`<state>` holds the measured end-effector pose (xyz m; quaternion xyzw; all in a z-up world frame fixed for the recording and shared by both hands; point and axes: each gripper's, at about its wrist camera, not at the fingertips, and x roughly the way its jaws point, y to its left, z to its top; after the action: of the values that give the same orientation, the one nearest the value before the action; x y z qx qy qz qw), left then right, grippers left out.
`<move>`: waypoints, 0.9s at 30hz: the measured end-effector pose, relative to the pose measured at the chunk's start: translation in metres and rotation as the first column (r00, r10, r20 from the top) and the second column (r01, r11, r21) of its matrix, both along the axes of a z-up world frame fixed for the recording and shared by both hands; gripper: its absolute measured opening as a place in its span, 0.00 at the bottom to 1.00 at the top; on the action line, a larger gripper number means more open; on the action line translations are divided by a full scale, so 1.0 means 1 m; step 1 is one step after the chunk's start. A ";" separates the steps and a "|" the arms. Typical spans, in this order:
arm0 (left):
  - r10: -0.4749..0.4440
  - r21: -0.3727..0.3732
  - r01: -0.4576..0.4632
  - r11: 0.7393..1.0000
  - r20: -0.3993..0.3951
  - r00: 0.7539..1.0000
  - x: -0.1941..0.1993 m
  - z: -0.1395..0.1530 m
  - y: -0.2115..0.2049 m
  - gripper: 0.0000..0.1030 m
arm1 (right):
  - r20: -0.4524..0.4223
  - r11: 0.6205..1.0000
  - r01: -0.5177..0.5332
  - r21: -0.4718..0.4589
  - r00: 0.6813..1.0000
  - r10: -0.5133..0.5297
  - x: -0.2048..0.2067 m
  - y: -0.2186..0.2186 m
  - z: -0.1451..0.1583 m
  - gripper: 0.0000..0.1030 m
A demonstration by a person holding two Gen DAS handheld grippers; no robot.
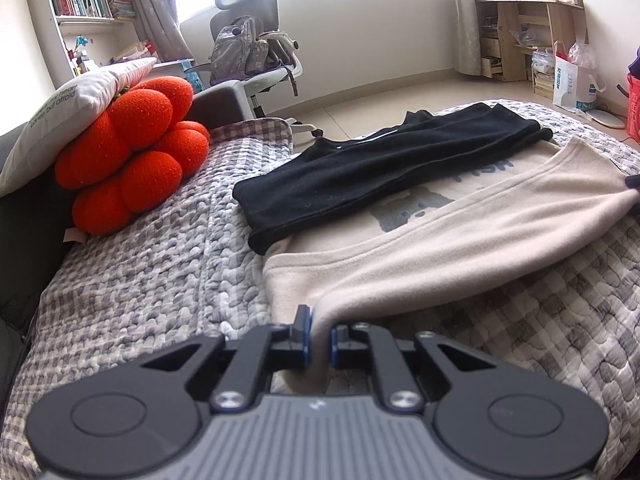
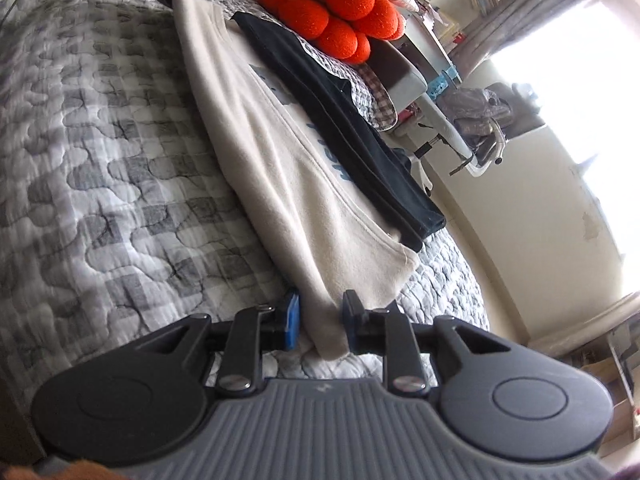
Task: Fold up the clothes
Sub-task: 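Lift the gripped sweatshirt edge up off the bed with both tools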
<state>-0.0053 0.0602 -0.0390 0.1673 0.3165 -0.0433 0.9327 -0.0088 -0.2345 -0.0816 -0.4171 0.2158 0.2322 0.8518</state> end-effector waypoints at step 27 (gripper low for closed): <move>0.042 -0.179 -0.036 0.983 0.034 0.999 0.023 0.036 0.026 0.10 | 0.137 0.954 0.074 0.291 0.984 -0.118 0.029 -0.016 0.068 0.05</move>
<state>0.0178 0.0858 -0.0028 0.0775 0.2971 -0.0501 0.9504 0.0205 -0.2509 -0.0137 -0.2957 0.1343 0.1865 0.9272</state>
